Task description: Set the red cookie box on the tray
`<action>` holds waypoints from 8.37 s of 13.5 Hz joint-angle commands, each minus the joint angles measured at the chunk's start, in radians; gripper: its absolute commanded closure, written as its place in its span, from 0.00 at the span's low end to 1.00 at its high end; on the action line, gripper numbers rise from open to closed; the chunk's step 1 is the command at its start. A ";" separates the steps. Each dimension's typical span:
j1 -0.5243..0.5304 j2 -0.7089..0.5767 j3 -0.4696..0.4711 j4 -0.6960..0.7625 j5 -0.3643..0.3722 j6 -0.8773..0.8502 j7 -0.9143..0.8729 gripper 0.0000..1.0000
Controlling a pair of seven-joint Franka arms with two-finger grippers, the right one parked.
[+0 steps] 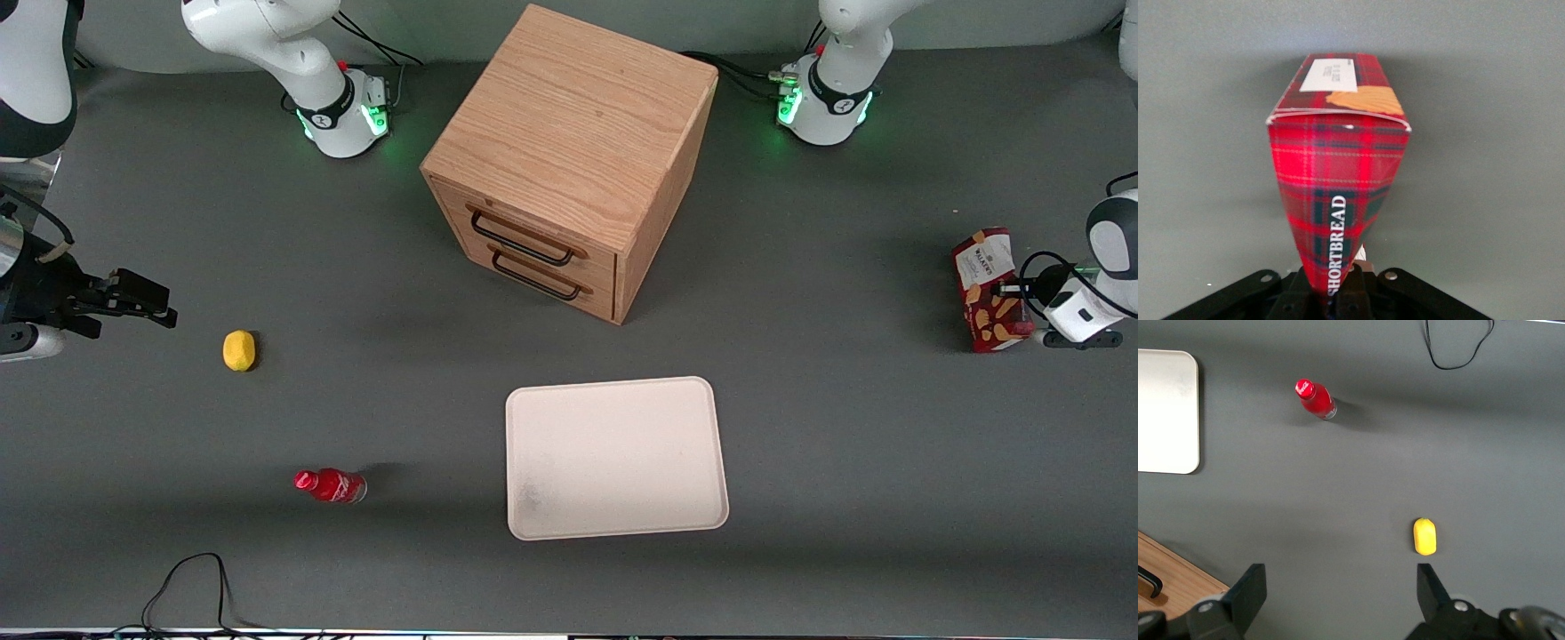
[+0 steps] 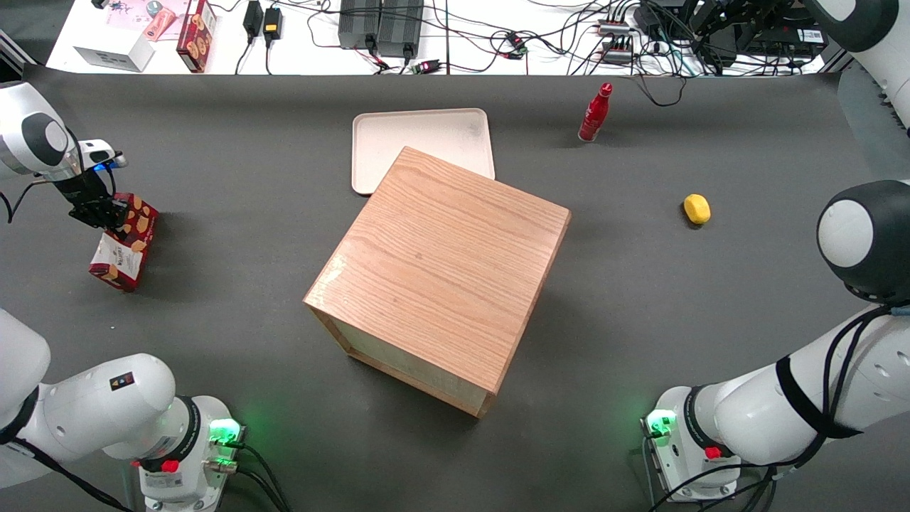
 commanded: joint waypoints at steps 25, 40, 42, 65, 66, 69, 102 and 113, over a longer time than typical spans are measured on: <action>-0.403 -0.047 -0.010 0.778 -0.030 -0.784 -0.268 1.00; -0.773 0.500 -0.121 1.100 -0.190 -0.280 -0.927 1.00; -0.792 0.534 -0.121 1.101 -0.191 -0.270 -0.978 1.00; -0.769 0.637 -0.111 1.051 -0.181 -0.089 -0.968 0.00; -0.769 0.636 -0.111 1.043 -0.181 -0.088 -0.968 0.00; -0.769 0.631 -0.110 1.042 -0.179 -0.089 -0.971 0.00; -0.362 -0.309 -0.110 0.446 -0.037 -0.494 -0.432 0.00; -0.284 -0.295 -0.088 0.517 -0.015 -0.553 -0.354 0.00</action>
